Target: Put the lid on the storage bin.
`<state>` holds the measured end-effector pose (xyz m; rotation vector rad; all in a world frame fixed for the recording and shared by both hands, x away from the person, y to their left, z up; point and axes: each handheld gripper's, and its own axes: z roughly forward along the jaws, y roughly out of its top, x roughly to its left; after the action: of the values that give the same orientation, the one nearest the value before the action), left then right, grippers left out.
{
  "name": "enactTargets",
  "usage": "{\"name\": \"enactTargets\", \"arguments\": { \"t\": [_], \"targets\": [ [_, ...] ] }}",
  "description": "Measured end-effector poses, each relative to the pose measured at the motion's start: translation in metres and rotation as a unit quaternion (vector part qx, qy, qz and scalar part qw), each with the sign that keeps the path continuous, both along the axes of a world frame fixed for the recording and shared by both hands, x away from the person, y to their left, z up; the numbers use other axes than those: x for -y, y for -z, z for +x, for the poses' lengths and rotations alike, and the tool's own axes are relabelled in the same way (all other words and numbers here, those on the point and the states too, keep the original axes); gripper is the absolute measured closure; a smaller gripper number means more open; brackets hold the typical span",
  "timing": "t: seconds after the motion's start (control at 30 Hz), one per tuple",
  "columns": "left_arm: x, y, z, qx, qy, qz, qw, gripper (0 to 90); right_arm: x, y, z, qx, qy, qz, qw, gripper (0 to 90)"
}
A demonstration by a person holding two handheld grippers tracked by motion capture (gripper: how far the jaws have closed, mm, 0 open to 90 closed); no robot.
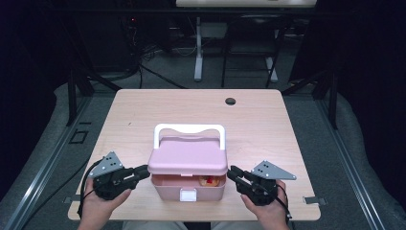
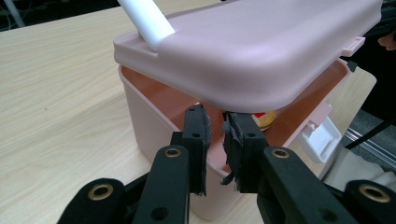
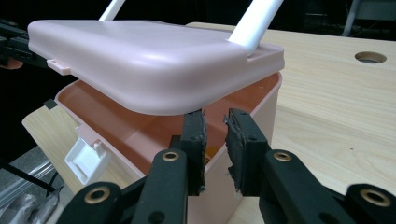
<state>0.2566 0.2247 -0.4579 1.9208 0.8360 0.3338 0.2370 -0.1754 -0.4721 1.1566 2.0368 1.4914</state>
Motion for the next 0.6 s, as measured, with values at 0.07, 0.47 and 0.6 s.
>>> {"name": "enactTargets", "arguments": {
  "t": [0.07, 0.47, 0.6],
  "targets": [
    [0.000, 0.001, -0.001, -0.002, 0.000, 0.002, 1.0000, 78.2, 0.000, 0.002, 0.000, -0.004, 0.000, 0.000, 1.0000, 76.6],
    [-0.001, 0.010, -0.002, -0.008, 0.002, -0.001, 1.0000, 78.2, 0.005, 0.009, -0.002, -0.012, 0.007, 0.002, 0.9999, 76.6],
    [-0.003, 0.012, -0.003, -0.010, -0.001, 0.000, 1.0000, 78.2, 0.006, 0.009, -0.002, -0.012, 0.008, 0.002, 0.9999, 76.6]
  ]
}}
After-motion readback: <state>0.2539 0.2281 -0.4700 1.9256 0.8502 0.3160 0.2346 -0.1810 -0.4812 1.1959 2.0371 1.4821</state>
